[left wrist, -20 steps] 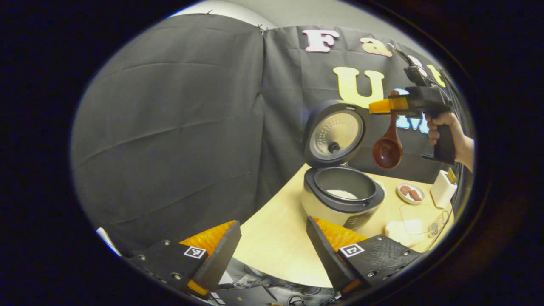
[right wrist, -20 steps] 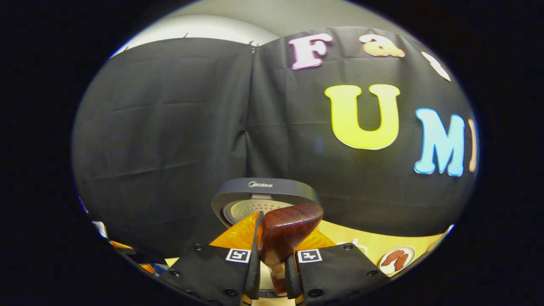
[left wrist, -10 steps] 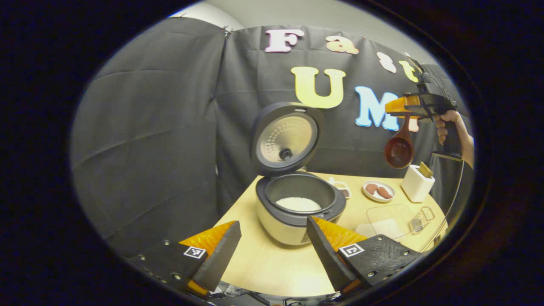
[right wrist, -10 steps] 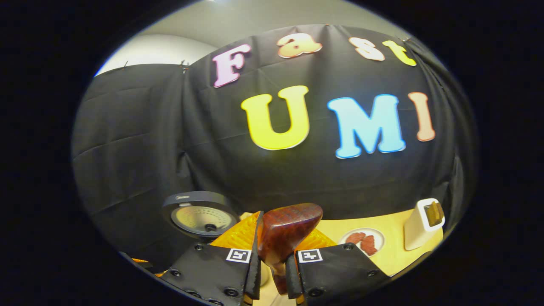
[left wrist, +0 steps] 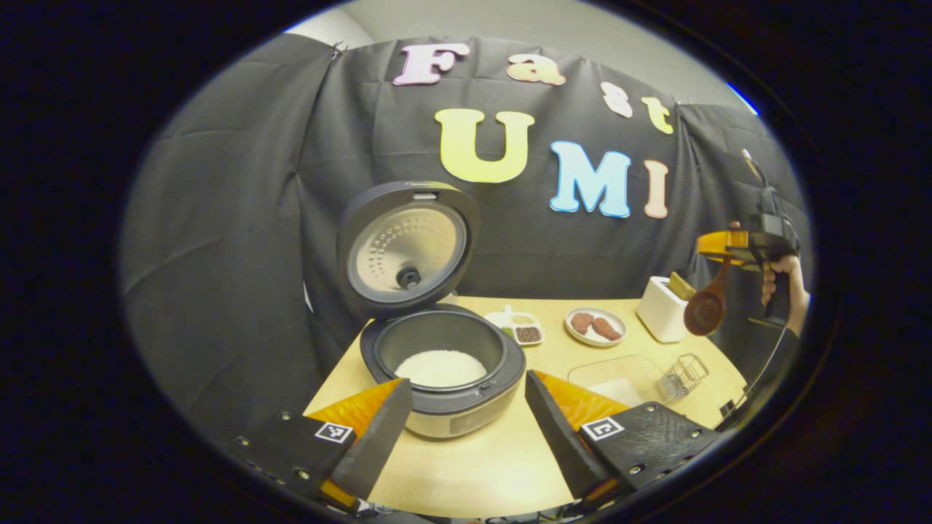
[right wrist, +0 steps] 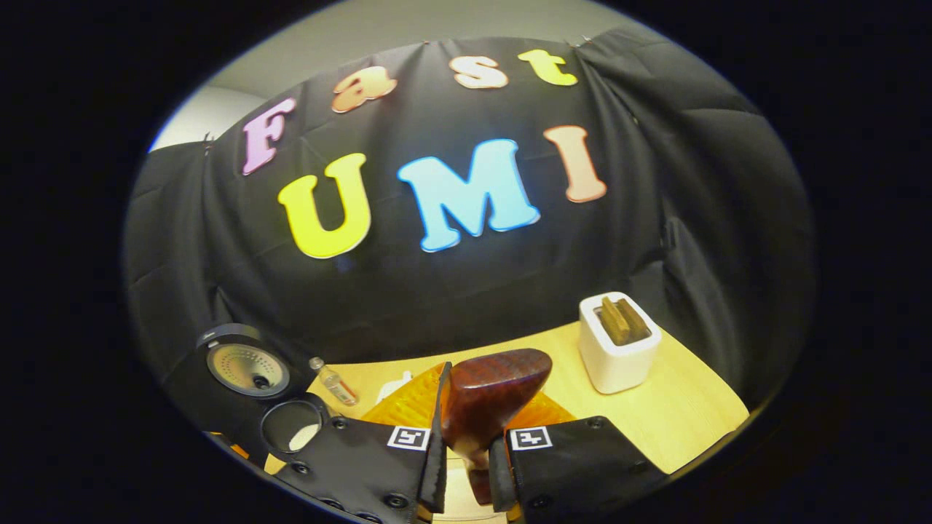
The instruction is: Close the left gripper, press the button to open the rice cooker; take a wooden spoon from the chopstick holder with the right hand, scoop a spoonful of rice and pour it into the rice cooker, then put the wooden spoon back into the chopstick holder.
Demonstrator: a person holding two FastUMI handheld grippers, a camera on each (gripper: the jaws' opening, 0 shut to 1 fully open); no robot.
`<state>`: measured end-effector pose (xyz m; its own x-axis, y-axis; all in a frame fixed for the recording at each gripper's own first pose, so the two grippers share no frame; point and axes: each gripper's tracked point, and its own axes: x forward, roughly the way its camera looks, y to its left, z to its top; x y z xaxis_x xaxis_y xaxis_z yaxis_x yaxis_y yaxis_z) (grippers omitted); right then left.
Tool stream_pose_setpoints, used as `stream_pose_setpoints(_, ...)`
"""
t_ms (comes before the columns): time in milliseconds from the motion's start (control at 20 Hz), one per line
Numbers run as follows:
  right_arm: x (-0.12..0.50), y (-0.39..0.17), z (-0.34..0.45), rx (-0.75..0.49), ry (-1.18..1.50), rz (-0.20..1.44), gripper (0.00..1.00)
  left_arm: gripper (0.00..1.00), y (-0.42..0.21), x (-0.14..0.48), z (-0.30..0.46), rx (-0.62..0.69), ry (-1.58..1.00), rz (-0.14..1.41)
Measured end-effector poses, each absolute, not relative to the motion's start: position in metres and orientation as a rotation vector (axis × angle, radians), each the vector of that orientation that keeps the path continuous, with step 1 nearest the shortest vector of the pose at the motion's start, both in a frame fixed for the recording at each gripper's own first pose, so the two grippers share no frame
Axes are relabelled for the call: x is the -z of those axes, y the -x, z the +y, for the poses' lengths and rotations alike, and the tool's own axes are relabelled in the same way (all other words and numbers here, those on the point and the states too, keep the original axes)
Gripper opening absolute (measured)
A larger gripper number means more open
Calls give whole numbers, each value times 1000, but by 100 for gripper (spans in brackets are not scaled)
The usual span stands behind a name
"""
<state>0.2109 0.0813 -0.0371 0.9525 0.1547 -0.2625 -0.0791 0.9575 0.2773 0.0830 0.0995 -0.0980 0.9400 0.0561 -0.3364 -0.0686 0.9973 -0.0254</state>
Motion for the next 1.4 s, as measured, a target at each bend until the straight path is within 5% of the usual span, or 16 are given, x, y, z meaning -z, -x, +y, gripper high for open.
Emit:
stream_pose_setpoints(400, 117, -226, -19, 35, -398, 414, 22, 99, -100, 87, 57, -117, 40, 369)
stream_pose_setpoints(750, 204, -238, -24, 26, -431, 571, 26, 97, -98, 64, 35, -226, 54, 349)
stream_pose_setpoints(1100, 226, -233, -18, -8, -435, 610, 30, 97, -108, 13, 63, -315, 24, 272)
stream_pose_setpoints(1150, 221, -230, -20, -7, -431, 593, 40, 99, -112, 4, 68, -321, 27, 254)
stream_pose_setpoints(1300, 215, -215, -33, 14, -386, 579, 98, 99, -131, -28, 94, -340, 62, 202)
stream_pose_setpoints(1400, 208, -200, -48, 41, -328, 556, 98, 99, -146, -50, 118, -356, 91, 168)
